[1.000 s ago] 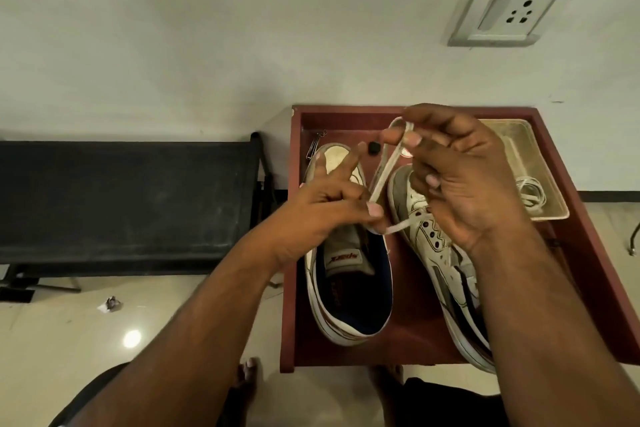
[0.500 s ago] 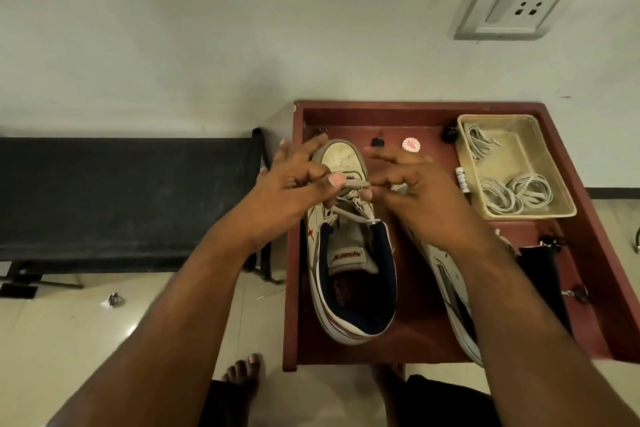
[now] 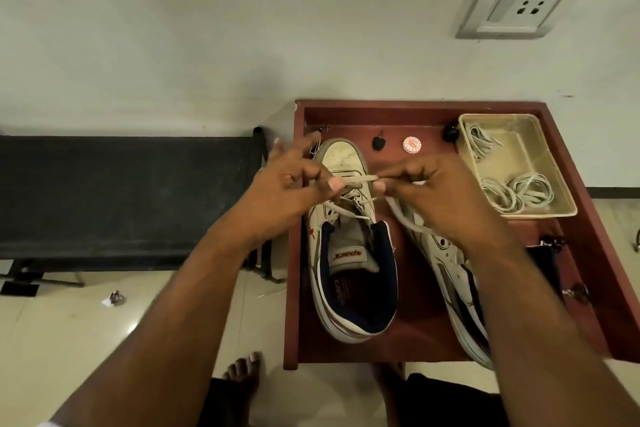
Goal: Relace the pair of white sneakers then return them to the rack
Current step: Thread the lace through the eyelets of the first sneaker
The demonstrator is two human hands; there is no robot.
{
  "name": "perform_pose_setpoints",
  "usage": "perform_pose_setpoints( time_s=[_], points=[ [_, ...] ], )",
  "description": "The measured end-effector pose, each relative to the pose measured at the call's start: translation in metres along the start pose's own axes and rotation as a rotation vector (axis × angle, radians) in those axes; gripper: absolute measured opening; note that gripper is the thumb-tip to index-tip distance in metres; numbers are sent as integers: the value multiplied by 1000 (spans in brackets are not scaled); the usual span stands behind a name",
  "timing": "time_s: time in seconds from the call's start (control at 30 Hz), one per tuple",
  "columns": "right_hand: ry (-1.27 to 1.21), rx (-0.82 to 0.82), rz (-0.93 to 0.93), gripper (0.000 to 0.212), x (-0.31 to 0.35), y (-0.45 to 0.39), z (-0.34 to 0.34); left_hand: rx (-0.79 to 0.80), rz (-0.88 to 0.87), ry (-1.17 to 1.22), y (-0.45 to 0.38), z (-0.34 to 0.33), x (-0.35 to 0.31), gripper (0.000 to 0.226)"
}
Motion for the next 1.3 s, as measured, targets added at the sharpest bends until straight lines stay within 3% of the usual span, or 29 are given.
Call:
perform_pose_setpoints(
  time_s=[0.13,0.2,0.3,0.4,0.47,0.6,0.8,0.93,1.13,1.3],
  points=[
    [371,-282,-104,10,-24,4,55,-52,-10,-25,1,19,6,22],
    [379,-231,-75,31,-20,3,48,-34,-38,-61,-1,11,5,21],
    [58,54,28,62,1,-1,0,34,-89,-123,-6,-8,4,28],
    [-155,163,55,40,5,-5,-32,7,-111,-173,-11,-9,6,41],
    [-188,98,55,22,1,-9,-33,-87,-71,-128,-11,-1,9,41],
    [-24,-60,-1,14,-13,-13,-25,-313,88,-92,-6,5,16,55],
    [156,-42,-76,6,-17,-13,-41,-159,338,-183,-8,-19,34,41],
    [175,-25,-113,8,-19,-13,-48,-154,312,-204,-10,-17,31,24],
    [66,-55,-97,12,-16,-12,-67,-153,487,235,-6,-11,46,13],
    [-93,-51,-126,16,-22,-10,-69,-118,524,379,-4,-13,48,10]
  ],
)
Point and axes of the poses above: each hand's wrist, its own y-axis away from the middle knuckle, its own z-axis out of the back of the hand, x = y × z, the point moved 6 cm from there along -y, towards the middle knuckle, and after that the axes turned 4 degrees about y, right-handed, at the moved point
